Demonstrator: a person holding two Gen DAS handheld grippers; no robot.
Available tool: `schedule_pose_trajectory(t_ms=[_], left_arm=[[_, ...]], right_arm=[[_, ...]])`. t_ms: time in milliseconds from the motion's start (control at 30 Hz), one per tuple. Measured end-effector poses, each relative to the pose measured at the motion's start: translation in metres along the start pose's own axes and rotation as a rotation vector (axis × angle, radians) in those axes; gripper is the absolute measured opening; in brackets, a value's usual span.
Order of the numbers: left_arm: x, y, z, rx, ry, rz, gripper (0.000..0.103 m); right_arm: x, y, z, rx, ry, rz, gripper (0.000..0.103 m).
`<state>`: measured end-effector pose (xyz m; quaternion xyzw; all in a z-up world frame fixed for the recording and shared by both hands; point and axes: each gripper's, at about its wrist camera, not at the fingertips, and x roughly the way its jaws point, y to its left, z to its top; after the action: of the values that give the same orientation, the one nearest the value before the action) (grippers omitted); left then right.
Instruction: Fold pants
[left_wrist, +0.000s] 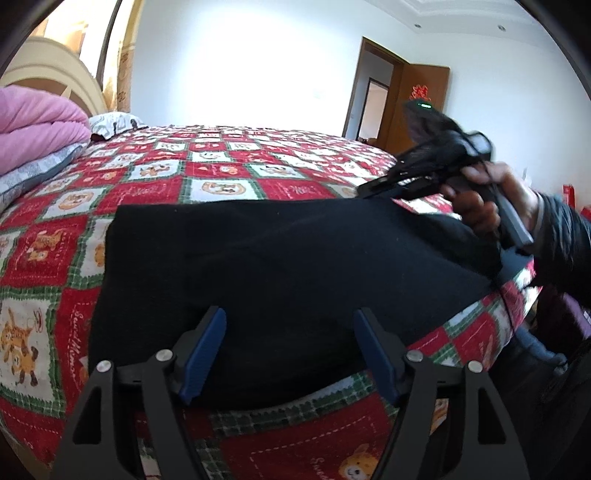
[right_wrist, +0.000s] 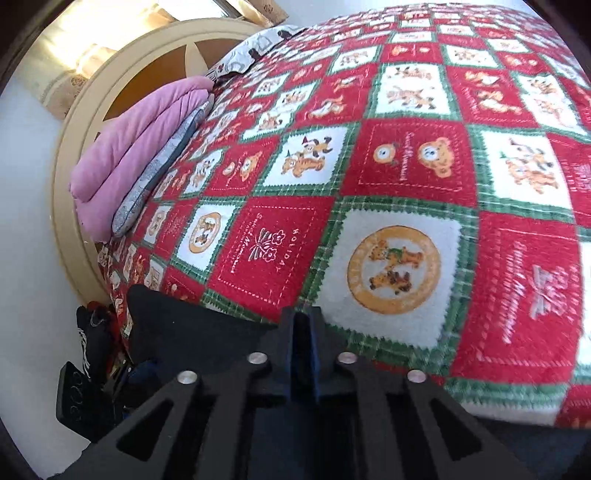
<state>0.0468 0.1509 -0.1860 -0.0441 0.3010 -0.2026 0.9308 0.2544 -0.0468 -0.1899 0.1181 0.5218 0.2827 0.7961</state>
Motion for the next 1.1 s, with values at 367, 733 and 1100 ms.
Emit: schedule_pose_trajectory(t_ms=[367, 733, 1100], left_arm=[[0.017, -0.085, 0.035, 0.142, 0.025, -0.165, 0.075], [0.082, -0.233, 0.068, 0.297, 0.102, -0.41, 0.075], [0.125, -0.273, 0.044, 0.33, 0.209, -0.377, 0.075]], right_arm=[[-0.191, -0.084, -0.116, 0.049, -0.196, -0.208, 0.039], [-0.413, -0.223, -0.267, 0.556, -0.654, -0.461, 0.039], [-0.45, -0.283, -0.32, 0.69, -0.75, -0.419, 0.039]])
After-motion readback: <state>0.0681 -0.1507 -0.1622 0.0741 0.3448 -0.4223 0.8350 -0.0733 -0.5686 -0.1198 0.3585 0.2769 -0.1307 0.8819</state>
